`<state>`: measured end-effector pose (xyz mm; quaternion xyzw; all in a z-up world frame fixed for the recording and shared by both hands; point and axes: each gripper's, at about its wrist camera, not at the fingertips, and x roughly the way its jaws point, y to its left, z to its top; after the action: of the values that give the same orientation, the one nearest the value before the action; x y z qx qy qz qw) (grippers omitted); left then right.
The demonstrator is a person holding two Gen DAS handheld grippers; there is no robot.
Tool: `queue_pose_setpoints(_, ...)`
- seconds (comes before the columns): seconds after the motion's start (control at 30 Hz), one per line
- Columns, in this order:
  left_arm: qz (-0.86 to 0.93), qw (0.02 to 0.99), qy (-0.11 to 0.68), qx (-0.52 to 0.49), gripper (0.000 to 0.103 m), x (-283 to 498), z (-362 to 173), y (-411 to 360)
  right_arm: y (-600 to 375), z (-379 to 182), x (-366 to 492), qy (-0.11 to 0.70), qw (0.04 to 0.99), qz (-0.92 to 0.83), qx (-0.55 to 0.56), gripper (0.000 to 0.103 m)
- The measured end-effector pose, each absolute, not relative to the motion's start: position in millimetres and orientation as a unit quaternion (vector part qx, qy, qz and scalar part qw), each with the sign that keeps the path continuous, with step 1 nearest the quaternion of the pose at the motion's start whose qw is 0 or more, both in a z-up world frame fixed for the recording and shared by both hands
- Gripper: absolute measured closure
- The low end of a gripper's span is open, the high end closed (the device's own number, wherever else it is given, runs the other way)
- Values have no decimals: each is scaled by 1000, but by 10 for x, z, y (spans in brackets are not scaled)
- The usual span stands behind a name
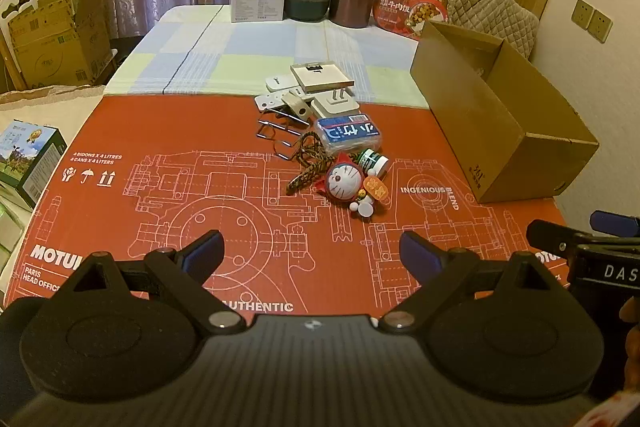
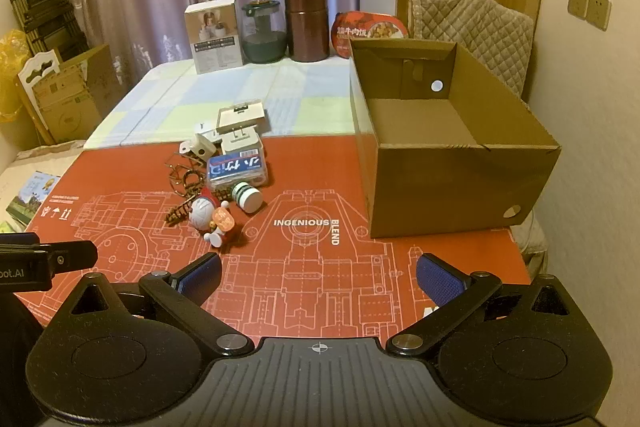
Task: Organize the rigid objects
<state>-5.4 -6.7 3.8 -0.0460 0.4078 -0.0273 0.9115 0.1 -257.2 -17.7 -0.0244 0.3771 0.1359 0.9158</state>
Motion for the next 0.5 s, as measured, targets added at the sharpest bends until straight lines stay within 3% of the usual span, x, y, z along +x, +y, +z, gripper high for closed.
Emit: queue_pose_setpoints(0.5, -35, 910, 411, -34, 12, 15, -23, -77, -2601, -258, 44, 383, 914, 134, -20, 2)
